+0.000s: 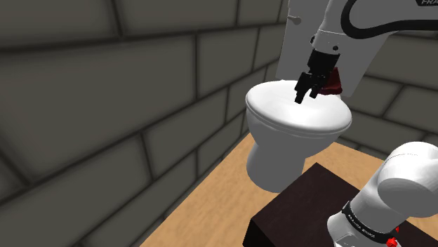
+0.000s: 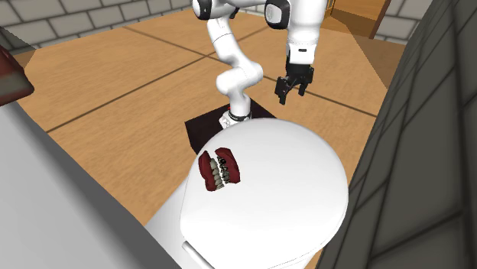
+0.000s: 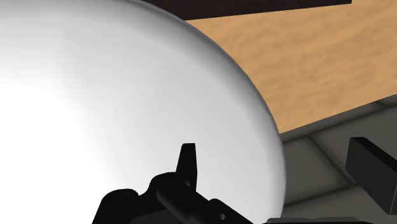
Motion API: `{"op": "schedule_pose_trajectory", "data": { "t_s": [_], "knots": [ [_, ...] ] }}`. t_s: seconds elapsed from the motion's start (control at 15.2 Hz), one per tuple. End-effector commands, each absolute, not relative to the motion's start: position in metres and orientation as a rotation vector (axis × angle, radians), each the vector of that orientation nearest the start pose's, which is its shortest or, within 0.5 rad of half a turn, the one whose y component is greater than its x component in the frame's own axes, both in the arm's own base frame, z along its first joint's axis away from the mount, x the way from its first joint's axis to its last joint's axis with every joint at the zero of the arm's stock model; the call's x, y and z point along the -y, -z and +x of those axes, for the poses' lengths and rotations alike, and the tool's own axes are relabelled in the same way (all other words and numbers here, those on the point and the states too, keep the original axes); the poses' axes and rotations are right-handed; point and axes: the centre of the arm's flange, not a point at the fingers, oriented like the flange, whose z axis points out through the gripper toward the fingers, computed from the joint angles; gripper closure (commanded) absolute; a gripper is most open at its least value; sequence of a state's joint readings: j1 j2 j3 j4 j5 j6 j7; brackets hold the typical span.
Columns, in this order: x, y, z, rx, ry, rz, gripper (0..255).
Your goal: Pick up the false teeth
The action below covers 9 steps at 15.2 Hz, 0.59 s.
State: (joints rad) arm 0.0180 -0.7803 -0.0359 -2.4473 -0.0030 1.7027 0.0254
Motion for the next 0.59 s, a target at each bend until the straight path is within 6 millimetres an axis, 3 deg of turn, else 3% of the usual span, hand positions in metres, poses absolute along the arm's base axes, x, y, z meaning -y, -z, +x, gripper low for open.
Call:
{"op": "schedule_pose_trajectory", "data": {
  "t_s": [0.0, 0.53],
  "knots": [
    [0.008, -0.557, 0.318, -0.051, 0.055, -3.118, 0],
    [0.109, -0.573, 0.343, -0.065, -0.047, -3.137, 0]
  ]
}}
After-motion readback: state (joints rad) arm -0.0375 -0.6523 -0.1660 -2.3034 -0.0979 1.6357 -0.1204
